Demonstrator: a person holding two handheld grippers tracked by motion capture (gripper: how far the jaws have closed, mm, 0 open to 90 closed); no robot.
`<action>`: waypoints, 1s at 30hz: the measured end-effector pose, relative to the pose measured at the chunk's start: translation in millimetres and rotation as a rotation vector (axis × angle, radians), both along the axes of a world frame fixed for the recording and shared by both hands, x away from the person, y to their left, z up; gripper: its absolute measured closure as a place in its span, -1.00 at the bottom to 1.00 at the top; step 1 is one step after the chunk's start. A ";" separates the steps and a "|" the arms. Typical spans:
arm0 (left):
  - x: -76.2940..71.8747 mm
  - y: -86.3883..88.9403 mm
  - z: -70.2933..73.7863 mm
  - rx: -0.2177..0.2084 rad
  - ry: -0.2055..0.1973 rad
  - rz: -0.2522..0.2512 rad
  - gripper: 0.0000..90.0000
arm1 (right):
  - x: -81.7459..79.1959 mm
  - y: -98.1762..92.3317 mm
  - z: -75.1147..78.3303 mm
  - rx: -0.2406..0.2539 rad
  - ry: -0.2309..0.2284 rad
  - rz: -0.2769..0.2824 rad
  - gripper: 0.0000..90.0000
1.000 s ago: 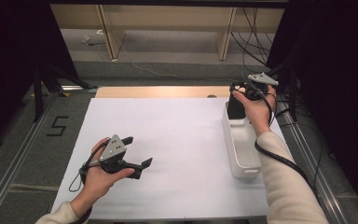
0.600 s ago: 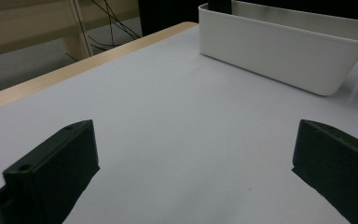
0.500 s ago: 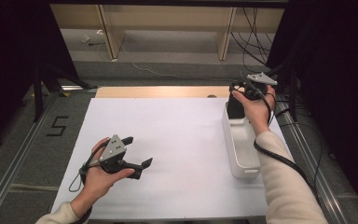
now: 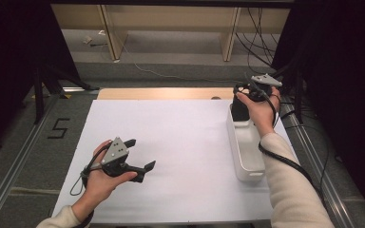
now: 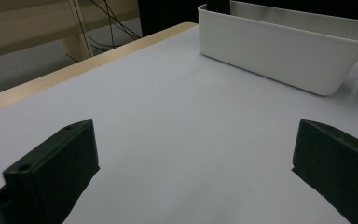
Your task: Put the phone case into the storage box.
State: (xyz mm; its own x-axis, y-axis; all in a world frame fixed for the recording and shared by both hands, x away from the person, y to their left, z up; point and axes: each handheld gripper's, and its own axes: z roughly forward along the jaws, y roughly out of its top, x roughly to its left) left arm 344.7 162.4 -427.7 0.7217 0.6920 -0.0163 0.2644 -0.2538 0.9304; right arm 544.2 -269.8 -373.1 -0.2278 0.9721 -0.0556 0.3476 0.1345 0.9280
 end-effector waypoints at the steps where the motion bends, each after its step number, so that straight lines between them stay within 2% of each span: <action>1: -0.1 0.0 0.1 0.000 0.000 0.000 -1.00 | 0.2 -0.2 -0.3 0.000 -0.001 0.000 -0.65; 30: 0.1 -0.9 0.5 0.004 0.000 -0.008 -1.00 | 7.3 3.1 -9.2 -0.015 0.026 -0.008 -0.65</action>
